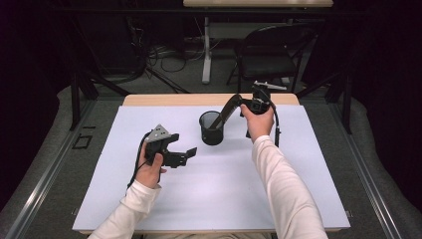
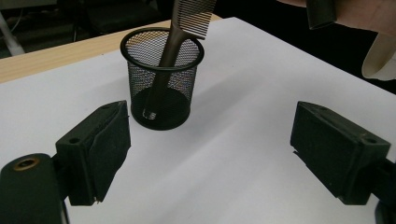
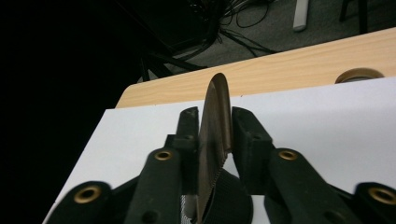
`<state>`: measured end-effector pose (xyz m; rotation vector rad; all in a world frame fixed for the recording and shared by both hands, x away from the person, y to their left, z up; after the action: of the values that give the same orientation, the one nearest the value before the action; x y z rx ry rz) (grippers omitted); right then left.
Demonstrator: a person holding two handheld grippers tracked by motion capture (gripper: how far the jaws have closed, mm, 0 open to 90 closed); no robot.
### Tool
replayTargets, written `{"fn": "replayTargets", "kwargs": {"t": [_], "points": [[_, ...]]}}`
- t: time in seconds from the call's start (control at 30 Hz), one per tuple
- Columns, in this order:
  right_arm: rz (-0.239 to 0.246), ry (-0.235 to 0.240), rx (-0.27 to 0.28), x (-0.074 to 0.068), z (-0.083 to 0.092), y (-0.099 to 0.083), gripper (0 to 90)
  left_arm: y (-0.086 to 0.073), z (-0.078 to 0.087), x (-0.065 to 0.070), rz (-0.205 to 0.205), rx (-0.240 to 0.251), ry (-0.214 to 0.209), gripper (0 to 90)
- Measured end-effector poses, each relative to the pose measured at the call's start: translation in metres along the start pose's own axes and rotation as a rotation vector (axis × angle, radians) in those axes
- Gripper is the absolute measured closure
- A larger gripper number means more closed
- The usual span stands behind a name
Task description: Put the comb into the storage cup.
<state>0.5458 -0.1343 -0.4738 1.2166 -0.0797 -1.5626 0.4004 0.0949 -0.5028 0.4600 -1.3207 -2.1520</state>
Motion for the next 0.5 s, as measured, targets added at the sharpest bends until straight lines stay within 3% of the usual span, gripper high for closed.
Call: {"fn": "replayTargets", "kwargs": {"t": [0.33,0.5], "points": [[0.041,-0.004,0.004,0.0004,0.0034,0.0007,54.2,-0.0009,-0.0009,0.0003,0.001,-0.005,0.000,12.3],[0.056,-0.006,-0.008,0.0002,0.0047,-0.0007,52.1,-0.0006,-0.0001,-0.0004,0.001,-0.002,0.001,12.3]]}}
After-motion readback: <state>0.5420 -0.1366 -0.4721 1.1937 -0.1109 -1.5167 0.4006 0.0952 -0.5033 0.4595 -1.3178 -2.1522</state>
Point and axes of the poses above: each handheld gripper's, and its own axes: z roughly backward along the jaws, y roughly out of its top, x roughly to its right, the point moved 7 cm from there along -z, roughly forward along the jaws, and after that the axes turned 10 degrees about -z, right-handed, at the moved point
